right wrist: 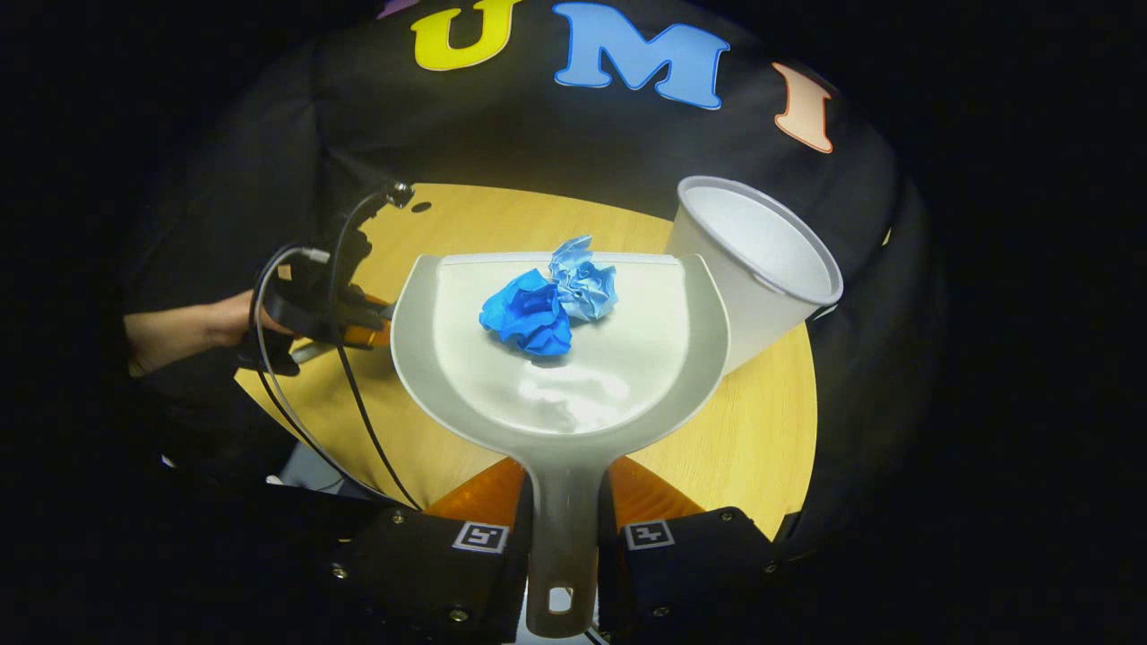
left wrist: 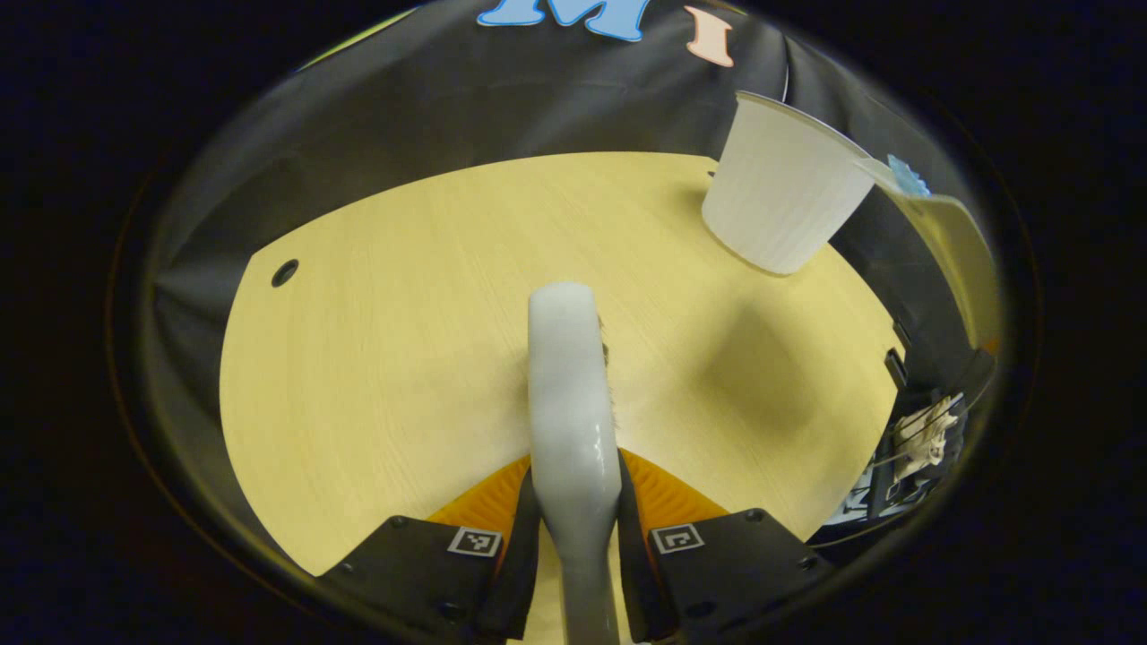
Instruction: Pick up the small broom and dustpan from the desktop, sweep the trash into the dustpan with the broom, and then empty the trash into the garbage bin.
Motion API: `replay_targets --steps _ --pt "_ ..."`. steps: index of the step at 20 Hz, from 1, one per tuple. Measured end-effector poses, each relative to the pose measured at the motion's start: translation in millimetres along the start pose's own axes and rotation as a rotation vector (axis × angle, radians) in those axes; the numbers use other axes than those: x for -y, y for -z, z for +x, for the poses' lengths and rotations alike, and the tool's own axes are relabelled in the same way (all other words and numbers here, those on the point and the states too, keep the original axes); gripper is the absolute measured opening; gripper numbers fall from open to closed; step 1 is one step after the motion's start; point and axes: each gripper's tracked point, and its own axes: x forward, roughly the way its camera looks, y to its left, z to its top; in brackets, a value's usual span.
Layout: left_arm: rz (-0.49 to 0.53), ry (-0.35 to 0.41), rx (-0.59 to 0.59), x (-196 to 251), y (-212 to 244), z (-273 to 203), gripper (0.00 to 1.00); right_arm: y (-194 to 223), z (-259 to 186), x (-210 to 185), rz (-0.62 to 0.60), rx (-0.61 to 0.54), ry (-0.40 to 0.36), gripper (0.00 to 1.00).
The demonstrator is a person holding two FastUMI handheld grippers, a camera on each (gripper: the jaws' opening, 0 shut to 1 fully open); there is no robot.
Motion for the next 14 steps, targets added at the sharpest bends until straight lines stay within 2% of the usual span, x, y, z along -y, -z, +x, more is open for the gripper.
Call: replay_targets --steps 3,4,5,7,9,14 --pt "-0.033 -0.006 0.007 -3 2 -6 0.44 0 -6 0 0.031 0.021 -0.025 0.33" --pt "-0.042 -0.006 0.010 -7 3 -10 0.46 0 -7 -1 0.050 0.024 -0.038 0.33" --pt "-0.050 -0.009 0.015 -10 3 -12 0.44 -1 -6 -2 0.073 0.027 -0.053 0.33" --pt "-0.062 -0.017 0.021 -12 4 -15 0.48 -5 -7 -3 0.120 0.037 -0.082 0.33" --pt "-0.074 -0.024 0.020 -15 7 -18 0.48 -7 -5 -5 0.164 0.051 -0.087 0.33" --pt "-0.098 -0.047 0.012 -22 18 -22 0.48 -29 -3 -16 0.377 0.104 -0.137 0.33"
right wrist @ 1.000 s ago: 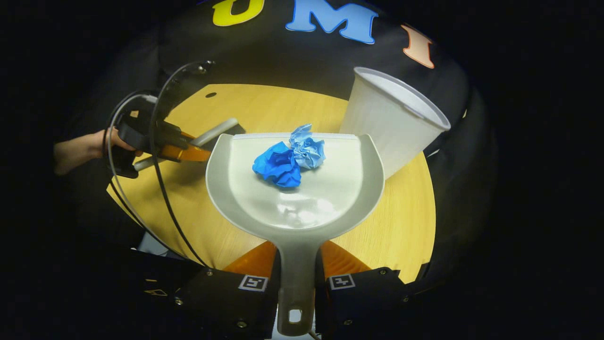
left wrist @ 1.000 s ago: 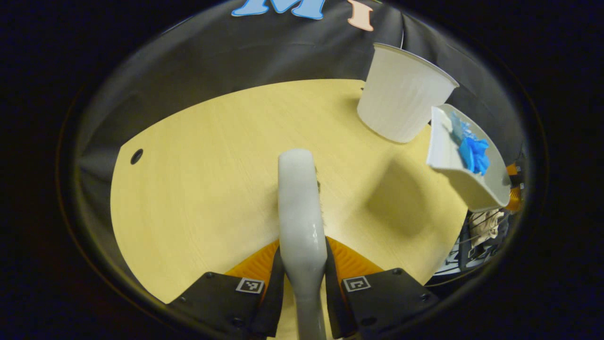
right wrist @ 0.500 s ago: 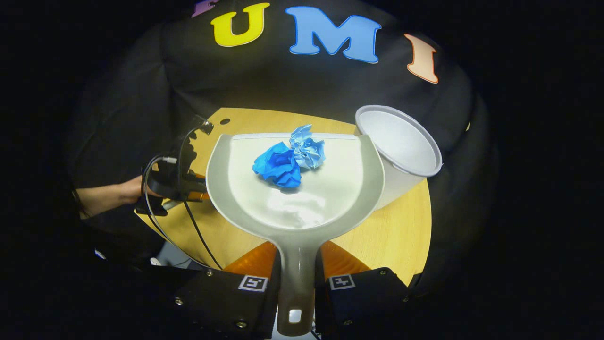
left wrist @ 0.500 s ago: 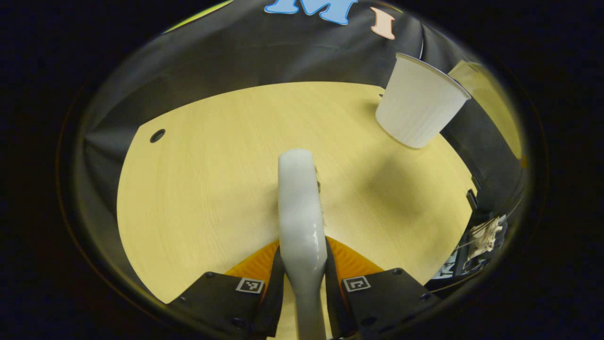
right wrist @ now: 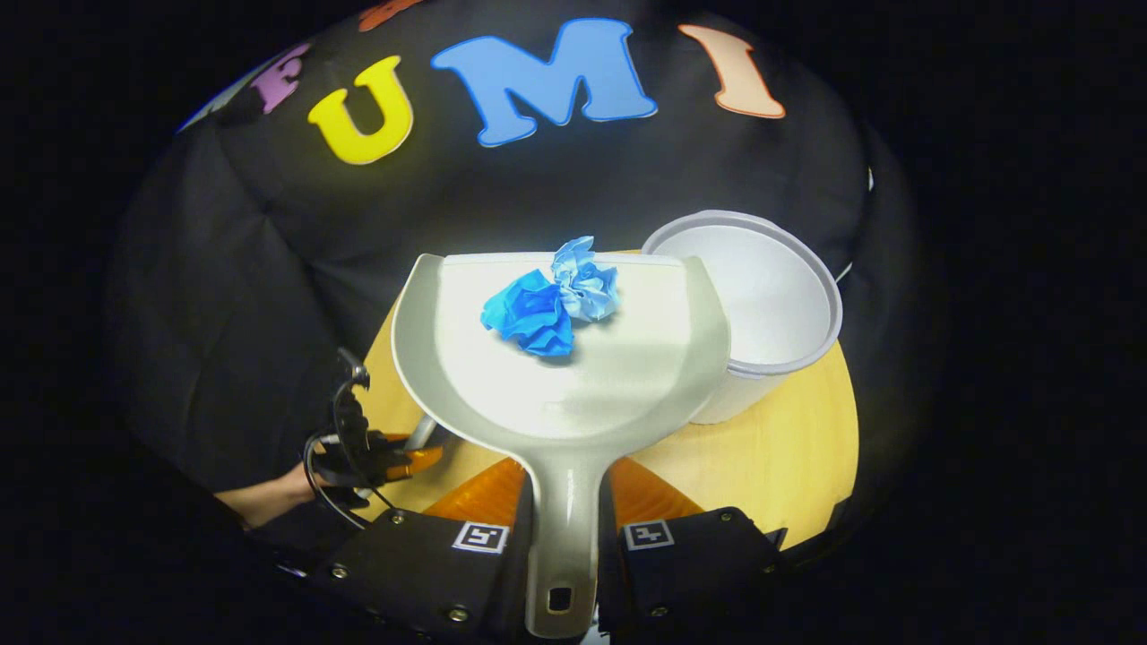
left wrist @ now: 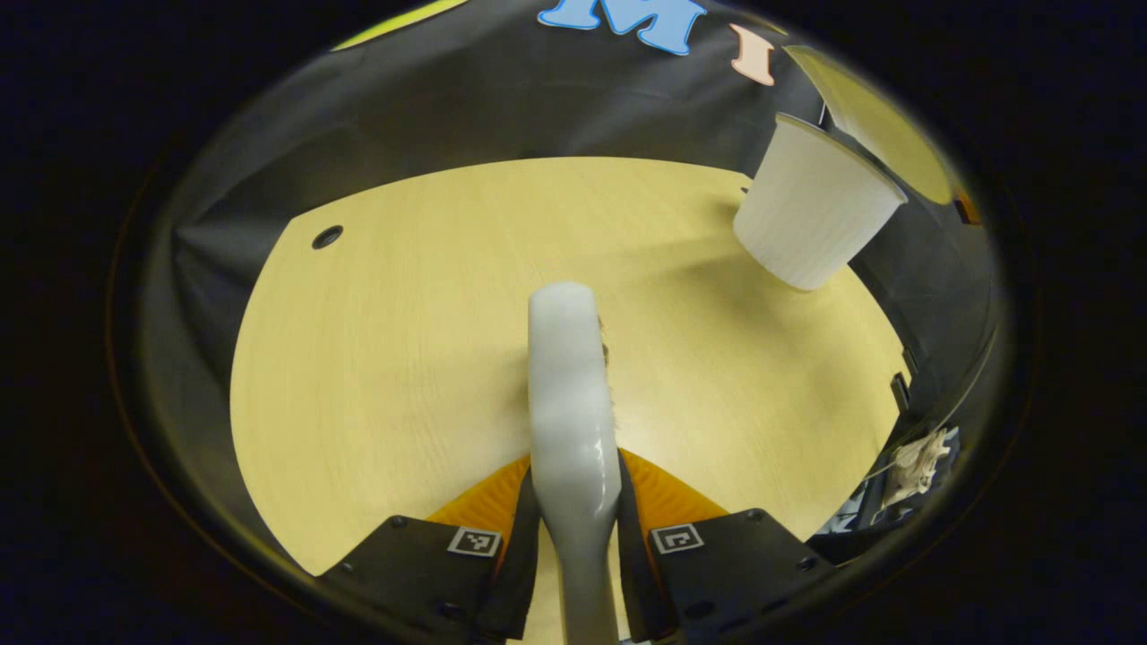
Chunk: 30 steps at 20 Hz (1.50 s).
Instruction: Pick up the small broom and dustpan from the desktop, sweep the trash into the dustpan with the broom, and then empty the trash into the garbage bin.
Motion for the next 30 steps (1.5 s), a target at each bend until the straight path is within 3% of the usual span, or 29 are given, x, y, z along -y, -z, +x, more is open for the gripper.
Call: replay_targets --steps 9,17,21,28,30 --pt "-0.022 -0.014 -0.016 -1 12 -1 0.49 -29 -4 -9 0.308 0.099 -0.116 0.33" --pt "0.027 -0.007 -0.024 27 19 0 0.48 -58 -18 -17 0.684 0.176 -0.318 0.33" --pt "0.043 -0.005 -0.030 36 23 0 0.46 -66 -32 -22 0.881 0.222 -0.456 0.32" --pt "0.041 -0.014 -0.035 42 29 -6 0.46 -78 -43 -10 1.099 0.295 -0.658 0.32" --pt "0.049 -0.022 -0.033 45 31 -9 0.46 -75 -42 -6 1.114 0.291 -0.669 0.32"
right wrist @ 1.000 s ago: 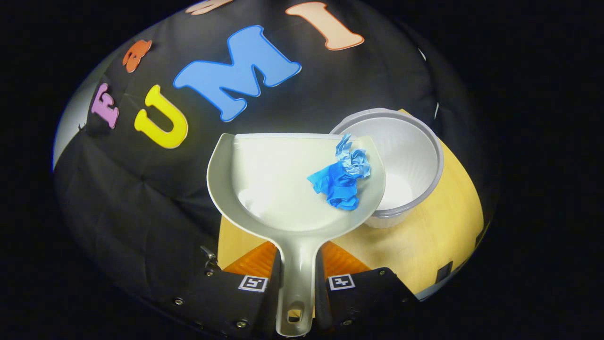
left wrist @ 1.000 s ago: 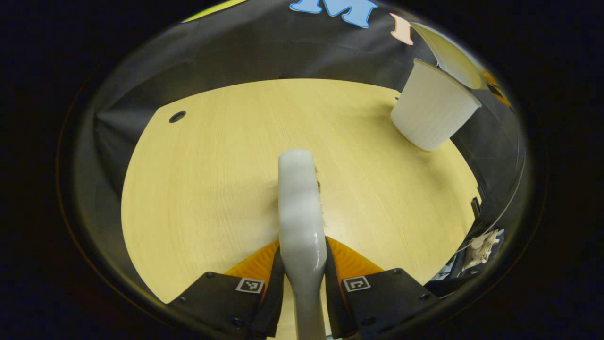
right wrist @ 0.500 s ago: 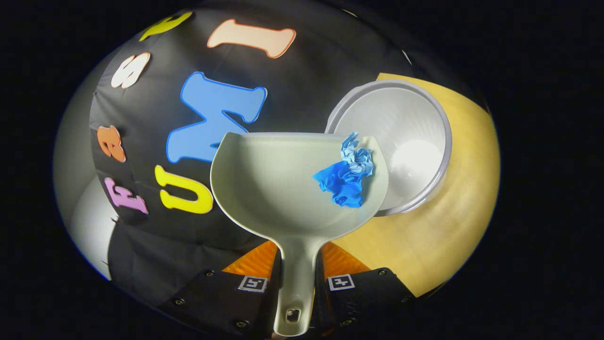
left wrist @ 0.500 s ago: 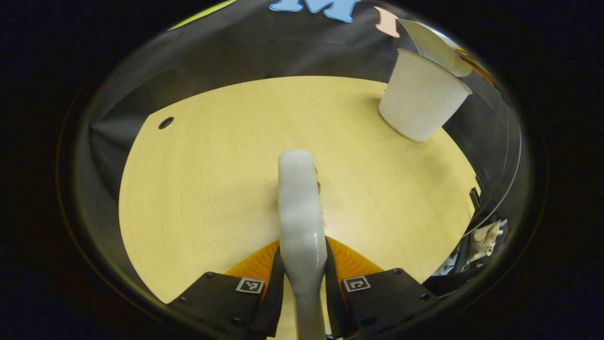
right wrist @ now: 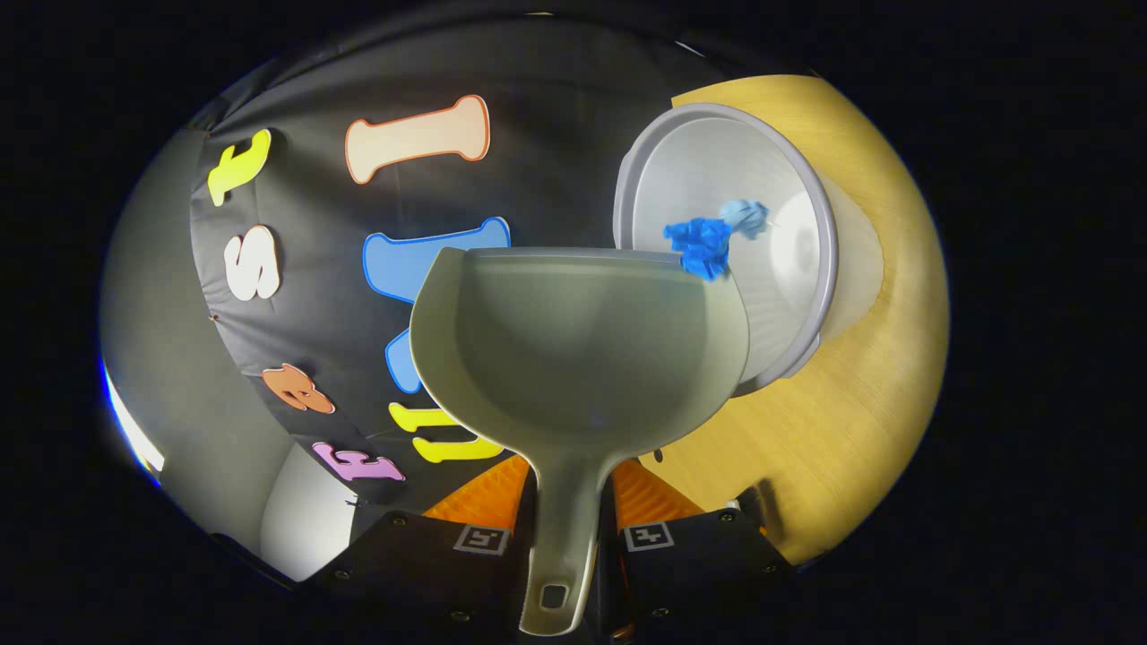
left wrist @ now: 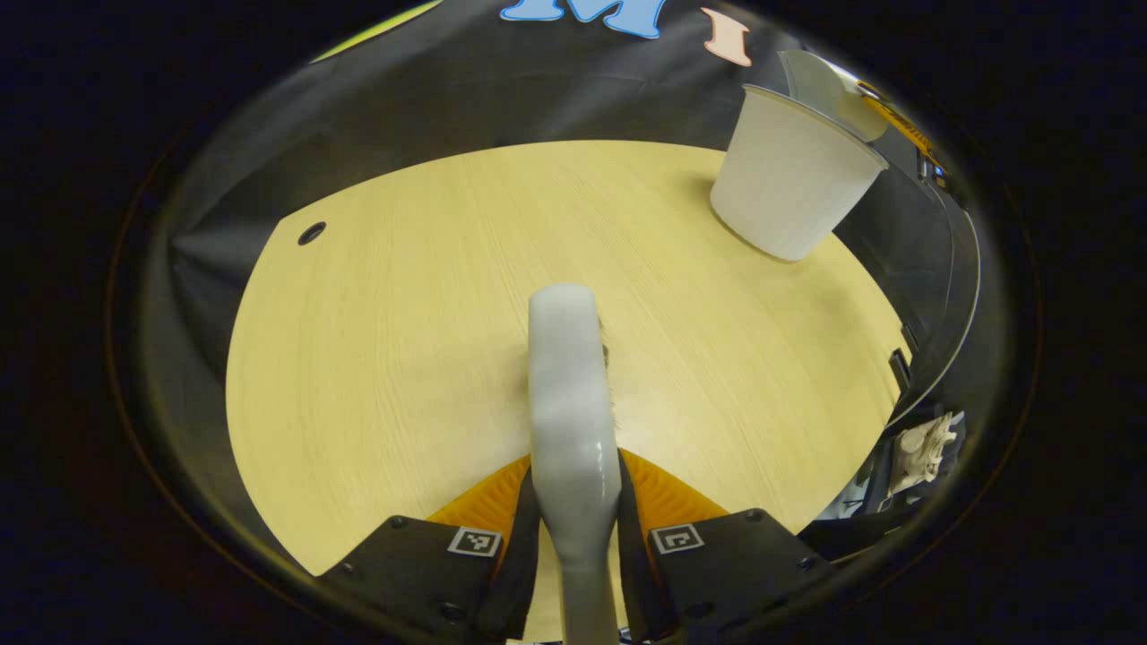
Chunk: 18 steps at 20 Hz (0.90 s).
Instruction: Pick up the small broom and dustpan from the desktop, sweep the trash into the dustpan with the broom, and then empty the trash into the garbage bin.
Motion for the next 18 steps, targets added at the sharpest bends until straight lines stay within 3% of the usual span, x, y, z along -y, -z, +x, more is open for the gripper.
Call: replay_targets --steps 1,2,6,7,8,9,18 --pt "0.002 -0.003 0.002 0 1 -1 0.45 2 0 -2 -0.005 -0.002 0.002 0.22" --pt "0.000 -0.004 0.003 1 1 -3 0.44 3 0 0 -0.016 0.000 0.009 0.28" --pt "-0.016 -0.005 0.006 4 10 -6 0.48 11 0 -3 -0.073 -0.027 -0.005 0.28" --pt "-0.020 -0.007 0.007 5 13 -7 0.47 16 -1 -5 -0.086 -0.038 -0.010 0.22" --pt "-0.026 -0.008 0.008 5 16 -7 0.46 20 -3 -5 -0.106 -0.045 -0.011 0.28" --pt "-0.035 -0.011 0.008 4 17 -9 0.45 27 -5 -5 -0.131 -0.053 -0.009 0.28" --pt "-0.143 -0.054 0.003 -19 39 -7 0.48 123 -15 12 -0.485 -0.199 0.072 0.28"
